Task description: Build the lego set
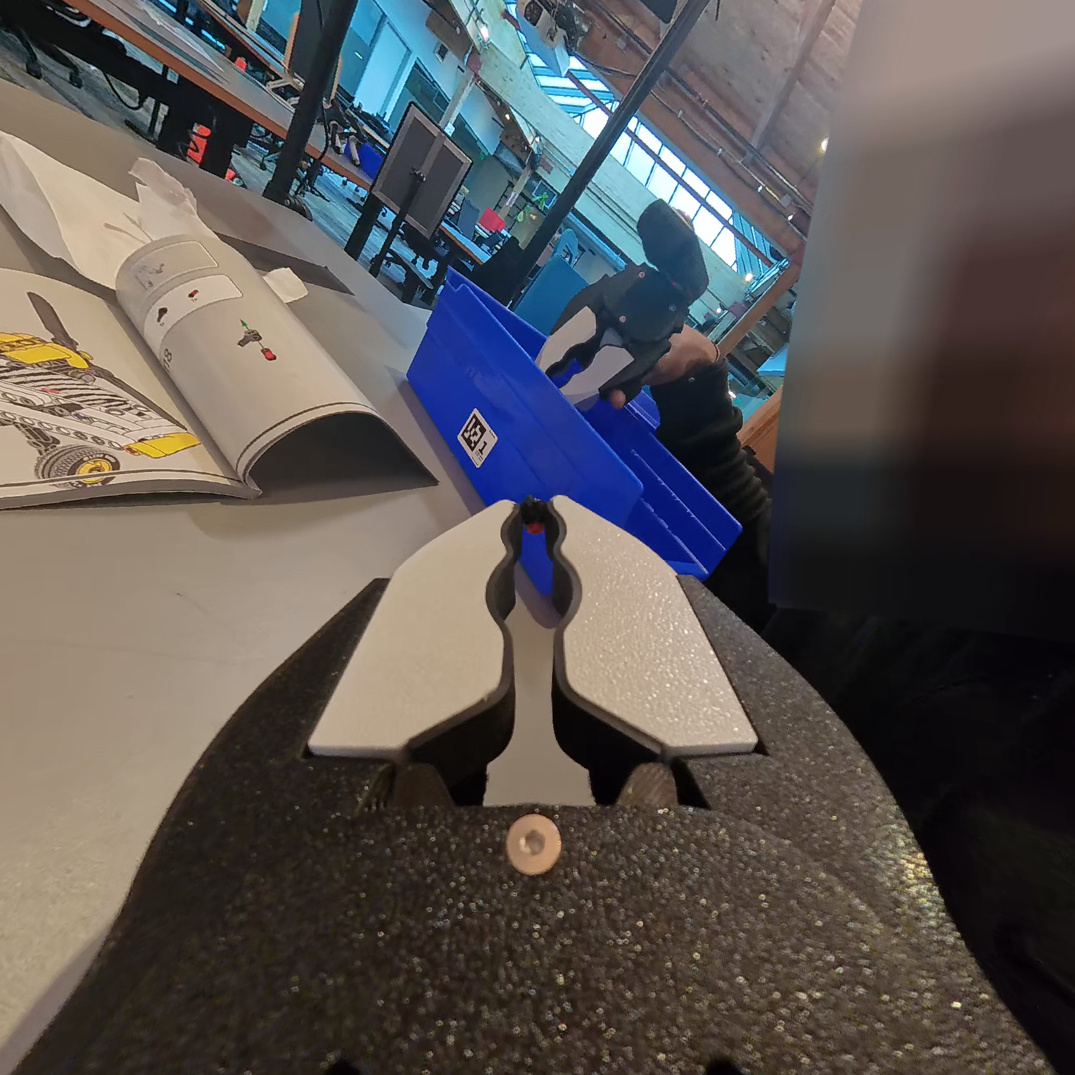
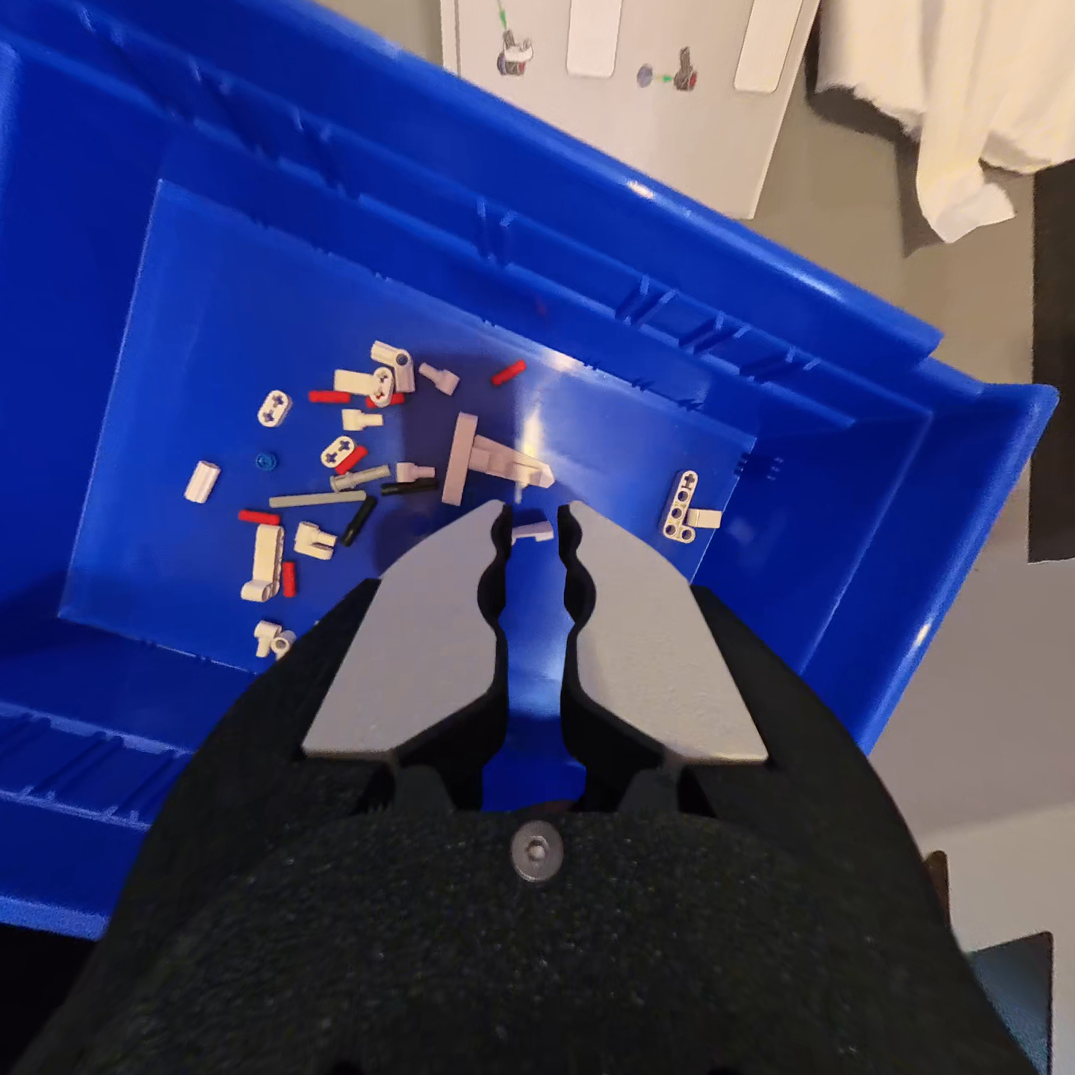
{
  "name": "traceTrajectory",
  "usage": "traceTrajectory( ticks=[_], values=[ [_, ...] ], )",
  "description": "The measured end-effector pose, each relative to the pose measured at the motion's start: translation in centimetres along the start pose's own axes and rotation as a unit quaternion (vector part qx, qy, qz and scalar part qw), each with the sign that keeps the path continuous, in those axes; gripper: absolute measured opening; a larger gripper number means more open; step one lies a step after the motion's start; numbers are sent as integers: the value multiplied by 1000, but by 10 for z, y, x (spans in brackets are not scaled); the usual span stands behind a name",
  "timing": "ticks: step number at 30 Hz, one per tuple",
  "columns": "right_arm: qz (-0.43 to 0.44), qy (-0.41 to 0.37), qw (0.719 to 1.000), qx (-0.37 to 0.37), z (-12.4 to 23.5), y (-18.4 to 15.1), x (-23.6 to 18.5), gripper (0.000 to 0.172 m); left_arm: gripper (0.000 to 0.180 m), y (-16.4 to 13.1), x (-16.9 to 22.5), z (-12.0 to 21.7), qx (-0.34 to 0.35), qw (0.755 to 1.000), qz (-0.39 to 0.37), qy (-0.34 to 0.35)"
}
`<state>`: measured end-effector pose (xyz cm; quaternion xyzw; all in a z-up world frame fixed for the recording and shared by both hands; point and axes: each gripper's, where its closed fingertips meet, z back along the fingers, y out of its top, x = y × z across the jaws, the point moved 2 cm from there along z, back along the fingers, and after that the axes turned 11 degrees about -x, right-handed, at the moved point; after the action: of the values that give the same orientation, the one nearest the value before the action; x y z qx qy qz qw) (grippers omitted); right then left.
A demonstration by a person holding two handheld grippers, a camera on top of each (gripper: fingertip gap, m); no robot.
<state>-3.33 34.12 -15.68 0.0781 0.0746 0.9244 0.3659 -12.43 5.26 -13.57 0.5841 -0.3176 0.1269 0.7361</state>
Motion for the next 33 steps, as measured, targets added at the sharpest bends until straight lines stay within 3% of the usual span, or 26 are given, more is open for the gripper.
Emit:
traceTrajectory(
  ticks=[33],
  values=[
    [13,74,997,-12,-35,11,-19,15,7,1,2,8,9,1000,16,-16]
  ],
)
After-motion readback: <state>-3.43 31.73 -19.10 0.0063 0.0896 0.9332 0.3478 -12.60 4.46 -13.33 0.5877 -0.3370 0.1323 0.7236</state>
